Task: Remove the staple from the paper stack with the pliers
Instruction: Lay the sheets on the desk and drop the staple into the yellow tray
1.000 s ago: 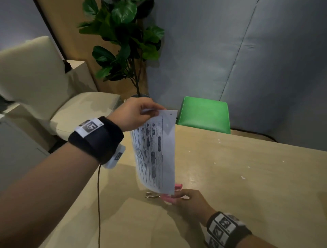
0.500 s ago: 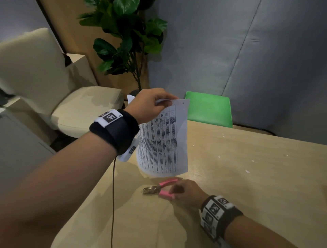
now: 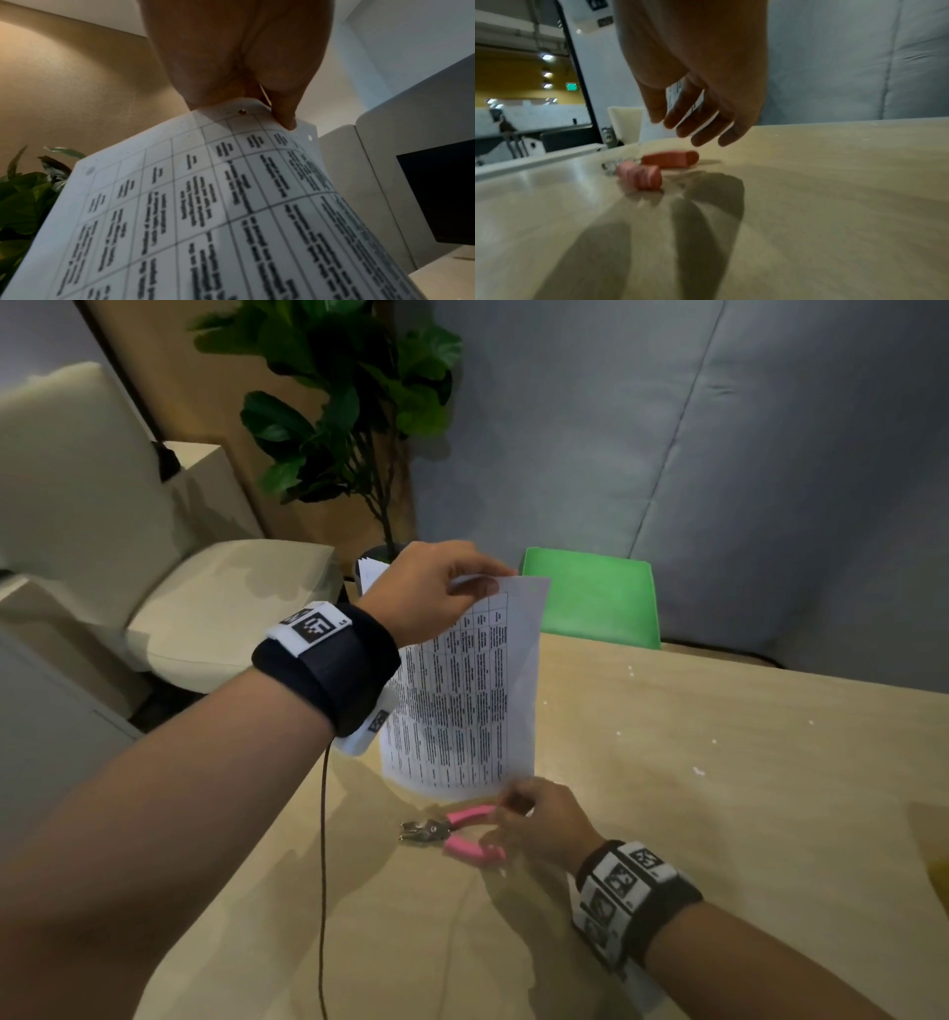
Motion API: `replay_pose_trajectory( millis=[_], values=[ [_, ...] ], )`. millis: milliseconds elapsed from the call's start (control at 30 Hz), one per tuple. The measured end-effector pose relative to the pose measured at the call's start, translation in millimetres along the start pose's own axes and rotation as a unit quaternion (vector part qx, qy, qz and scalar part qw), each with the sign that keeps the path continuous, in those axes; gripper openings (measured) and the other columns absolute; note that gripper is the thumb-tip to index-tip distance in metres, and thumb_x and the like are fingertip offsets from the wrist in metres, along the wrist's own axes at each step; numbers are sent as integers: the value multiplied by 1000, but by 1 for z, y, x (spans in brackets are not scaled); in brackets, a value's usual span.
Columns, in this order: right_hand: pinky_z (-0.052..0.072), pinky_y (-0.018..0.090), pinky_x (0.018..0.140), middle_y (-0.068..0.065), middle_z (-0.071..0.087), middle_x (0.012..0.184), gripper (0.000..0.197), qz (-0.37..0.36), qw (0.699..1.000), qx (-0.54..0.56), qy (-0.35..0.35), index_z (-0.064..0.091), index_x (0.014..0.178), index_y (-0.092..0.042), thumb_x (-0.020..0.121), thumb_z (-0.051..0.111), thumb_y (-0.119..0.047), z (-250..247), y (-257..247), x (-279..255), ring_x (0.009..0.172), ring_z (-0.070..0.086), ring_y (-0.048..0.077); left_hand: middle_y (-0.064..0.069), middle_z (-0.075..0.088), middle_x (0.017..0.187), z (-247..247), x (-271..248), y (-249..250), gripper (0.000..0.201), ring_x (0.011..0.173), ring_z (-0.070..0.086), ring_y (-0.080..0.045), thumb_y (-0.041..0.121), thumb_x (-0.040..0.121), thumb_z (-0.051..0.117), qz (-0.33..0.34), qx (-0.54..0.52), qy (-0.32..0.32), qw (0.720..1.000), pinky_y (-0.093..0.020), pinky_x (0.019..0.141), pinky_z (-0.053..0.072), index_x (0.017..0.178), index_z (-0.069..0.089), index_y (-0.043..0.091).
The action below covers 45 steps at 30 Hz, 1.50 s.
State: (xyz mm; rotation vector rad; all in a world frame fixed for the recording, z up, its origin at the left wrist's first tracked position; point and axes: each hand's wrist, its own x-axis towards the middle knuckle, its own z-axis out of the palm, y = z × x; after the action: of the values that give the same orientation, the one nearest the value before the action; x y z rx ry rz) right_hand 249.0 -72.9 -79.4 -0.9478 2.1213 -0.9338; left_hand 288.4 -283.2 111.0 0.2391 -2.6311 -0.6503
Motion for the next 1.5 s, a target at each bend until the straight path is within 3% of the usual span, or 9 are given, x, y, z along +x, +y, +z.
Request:
replay_pose_trajectory(
  millis=[100, 200, 367, 533, 733, 1033, 1200, 1300, 1500],
  values=[
    [42, 15, 64, -6, 61, 73, 7, -45, 986, 37, 158, 64, 79, -17, 83, 70, -17, -36, -9, 5, 66, 56, 3, 9, 56, 84, -2, 10, 9, 24, 80, 54, -8, 19, 91, 61, 23, 5, 11, 1000, -15, 75, 37, 113, 70, 18],
    [45, 23, 71, 2, 59, 90, 23, -85, 956, 89, 265, 58, 92, -18, 79, 75, -24, -77, -19, 8, 79, 56, 14, 14, 53, 78, 0, 22, 23, 23, 75, 51, -6, 20, 91, 61, 43, 3, 19, 999, -3, 69, 32, 112, 70, 17],
    [42, 28, 94, 0, 52, 122, 65, -103, 955, 159, 228, 43, 130, -22, 76, 77, -28, -136, -35, -3, 108, 53, 15, 19, 54, 77, 17, 42, 57, 23, 73, 53, -4, 20, 91, 61, 98, -12, 12, 995, -4, 69, 32, 111, 71, 18],
    [49, 51, 95, 13, 67, 112, 26, -111, 932, 251, 236, 58, 109, -10, 85, 68, -8, -172, -37, -18, 106, 63, 32, 12, 61, 82, 46, 59, 92, 22, 75, 61, -11, 24, 91, 60, 145, -30, 3, 989, -22, 74, 42, 109, 72, 20],
    [51, 56, 87, 14, 67, 102, 8, -91, 925, 252, 268, 58, 99, -13, 92, 58, -9, -216, -5, -41, 98, 63, 34, 15, 65, 91, 83, 72, 136, 26, 83, 59, -6, 38, 91, 55, 165, -22, 5, 986, -29, 82, 35, 110, 69, 26],
    [56, 48, 80, 5, 69, 99, 9, -86, 918, 255, 291, 58, 101, -19, 94, 55, -14, -276, 58, -68, 95, 65, 28, 20, 61, 97, 117, 73, 149, 48, 98, 57, -4, 67, 76, 53, 71, -4, 49, 996, -42, 106, 31, 110, 65, 35],
    [53, 31, 75, 1, 67, 104, 12, -67, 910, 277, 301, 56, 101, -23, 94, 55, -14, -302, 91, -79, 93, 64, 18, 5, 65, 101, 138, 70, 144, 37, 97, 61, -15, 29, 76, 77, -109, -202, 52, 972, -42, 94, 50, 108, 60, 39],
    [54, 37, 80, 4, 66, 108, 13, -42, 908, 288, 301, 55, 103, -23, 95, 53, -12, -311, 109, -79, 96, 63, 19, -14, 61, 101, 152, 69, 151, 51, 92, 65, -28, 6, 76, 76, -168, -340, 20, 925, -44, 89, 53, 111, 53, 36],
    [55, 43, 84, 1, 65, 106, 11, -14, 914, 285, 288, 53, 101, -25, 96, 52, -15, -309, 129, -79, 99, 63, 20, 4, 65, 97, 195, 60, 164, 22, 88, 61, -10, 11, 87, 65, -189, -291, -6, 938, -31, 82, 47, 93, 58, 30]
  ],
)
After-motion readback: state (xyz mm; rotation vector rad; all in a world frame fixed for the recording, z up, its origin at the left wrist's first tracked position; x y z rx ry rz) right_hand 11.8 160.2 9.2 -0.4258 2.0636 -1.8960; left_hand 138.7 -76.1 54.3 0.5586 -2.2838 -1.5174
